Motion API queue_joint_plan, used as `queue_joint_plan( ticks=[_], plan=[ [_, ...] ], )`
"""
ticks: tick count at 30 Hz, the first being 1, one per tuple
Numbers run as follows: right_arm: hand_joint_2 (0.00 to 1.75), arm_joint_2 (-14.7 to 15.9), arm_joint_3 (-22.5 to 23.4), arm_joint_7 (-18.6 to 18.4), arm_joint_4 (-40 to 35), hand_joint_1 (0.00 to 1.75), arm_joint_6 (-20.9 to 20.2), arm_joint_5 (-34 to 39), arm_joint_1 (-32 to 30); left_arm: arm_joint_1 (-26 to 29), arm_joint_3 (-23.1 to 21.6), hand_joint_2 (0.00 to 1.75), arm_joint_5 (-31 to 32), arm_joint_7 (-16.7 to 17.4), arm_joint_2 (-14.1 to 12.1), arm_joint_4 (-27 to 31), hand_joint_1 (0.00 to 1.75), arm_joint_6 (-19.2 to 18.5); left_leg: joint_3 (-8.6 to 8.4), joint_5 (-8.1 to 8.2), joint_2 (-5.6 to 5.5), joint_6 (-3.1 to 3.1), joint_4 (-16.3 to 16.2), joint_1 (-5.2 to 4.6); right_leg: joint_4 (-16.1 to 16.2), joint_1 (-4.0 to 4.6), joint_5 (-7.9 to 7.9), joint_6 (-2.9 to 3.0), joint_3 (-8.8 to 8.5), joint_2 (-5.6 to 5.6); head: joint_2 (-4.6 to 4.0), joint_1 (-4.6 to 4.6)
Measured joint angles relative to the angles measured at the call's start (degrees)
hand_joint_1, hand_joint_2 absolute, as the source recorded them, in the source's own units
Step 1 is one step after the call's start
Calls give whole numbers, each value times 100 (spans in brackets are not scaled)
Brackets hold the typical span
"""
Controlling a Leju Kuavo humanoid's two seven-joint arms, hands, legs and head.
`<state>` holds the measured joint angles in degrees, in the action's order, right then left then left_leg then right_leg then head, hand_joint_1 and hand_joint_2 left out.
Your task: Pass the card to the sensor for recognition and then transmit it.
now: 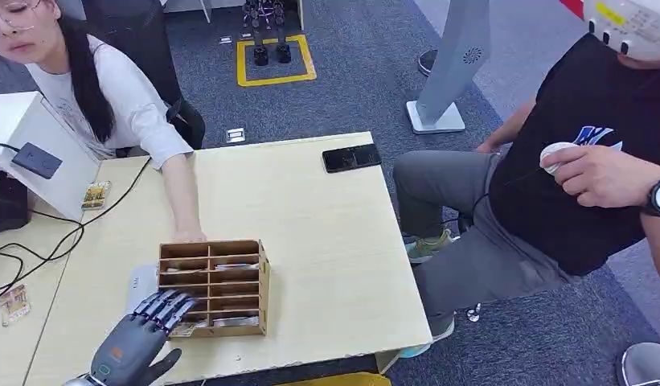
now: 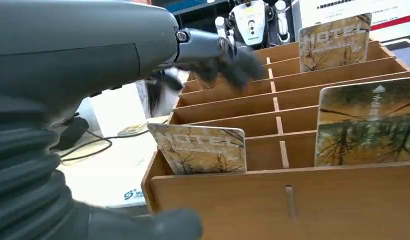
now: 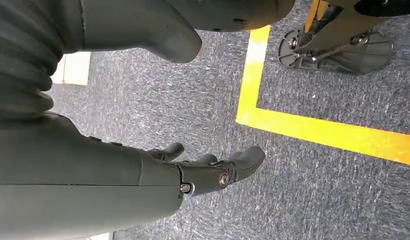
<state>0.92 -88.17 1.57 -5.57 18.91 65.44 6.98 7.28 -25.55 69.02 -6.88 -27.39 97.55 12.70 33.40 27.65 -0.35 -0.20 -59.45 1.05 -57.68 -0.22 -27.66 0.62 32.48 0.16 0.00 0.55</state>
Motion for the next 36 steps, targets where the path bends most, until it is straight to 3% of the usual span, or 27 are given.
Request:
queue_joint_plan(
  ticks=[36],
  plan=[
    [175,0,0,-2,2,0,57,-107,-1,-11,114,175,142,72,50,-15,175,98,-1,0,0,0,0,0,0,0,0,0,-1,1,0,0]
  ],
)
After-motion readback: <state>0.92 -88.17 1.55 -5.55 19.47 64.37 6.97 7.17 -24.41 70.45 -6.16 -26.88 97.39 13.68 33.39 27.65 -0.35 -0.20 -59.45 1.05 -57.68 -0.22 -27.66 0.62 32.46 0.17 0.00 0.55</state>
